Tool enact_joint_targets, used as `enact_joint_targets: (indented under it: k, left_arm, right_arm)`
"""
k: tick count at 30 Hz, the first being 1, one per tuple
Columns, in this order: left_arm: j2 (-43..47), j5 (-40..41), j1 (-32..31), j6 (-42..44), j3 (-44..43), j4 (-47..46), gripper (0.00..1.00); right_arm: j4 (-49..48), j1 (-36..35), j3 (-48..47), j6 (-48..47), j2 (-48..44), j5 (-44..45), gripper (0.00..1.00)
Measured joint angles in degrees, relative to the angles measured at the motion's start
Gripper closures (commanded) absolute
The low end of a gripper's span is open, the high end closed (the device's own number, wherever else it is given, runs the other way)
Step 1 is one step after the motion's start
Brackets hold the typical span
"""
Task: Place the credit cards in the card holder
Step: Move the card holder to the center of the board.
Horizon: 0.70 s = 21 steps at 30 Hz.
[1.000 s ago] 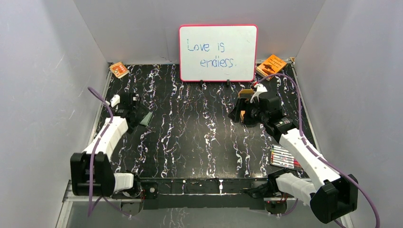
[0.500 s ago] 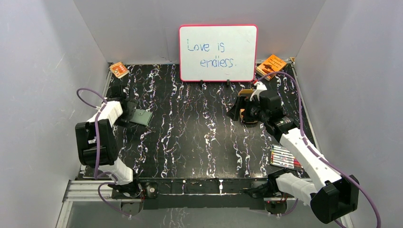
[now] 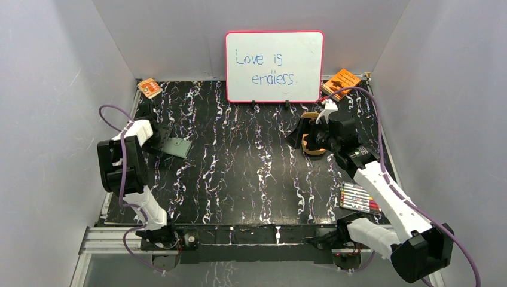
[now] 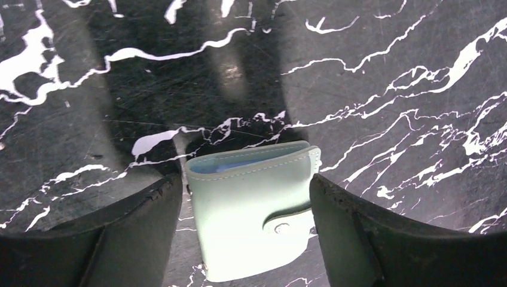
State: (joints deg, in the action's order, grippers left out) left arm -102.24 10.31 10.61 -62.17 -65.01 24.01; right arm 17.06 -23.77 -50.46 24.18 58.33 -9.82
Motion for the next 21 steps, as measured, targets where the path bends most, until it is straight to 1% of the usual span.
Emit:
enact_joint_targets:
  k: [5,8,11,16,21]
  left_arm:
    - [-1.9,-3.41,-0.02,3.58,-1.77,-0.57,0.4]
    - [-2.45,-5.18,-0.66,6.05,-2.12,-1.75,0.43]
    - [-2.67,-6.8,-2.62,8.63,-2.08,-3.26,0.43]
    - [-2.8,-12.13,-8.55,13.75,-1.01,-7.72,0.46]
    - [-3.08,-15.37,-18.18,18.71,-0.11,-11.1,0.47]
  right_arm:
    - [0.46,0.0,-0.35,-0.2,-0.98,0.02,0.08]
    - [1.2,0.0,-0.37,-0.37,-1.57,0.15,0.08]
    - [2.1,0.0,-0.37,-0.46,-2.29,0.37,0.08]
    - [3.82,0.0,-0.28,-1.44,-3.93,0.57,0.09]
    - [5.79,0.0,0.92,-2.71,-5.84,0.68,0.09]
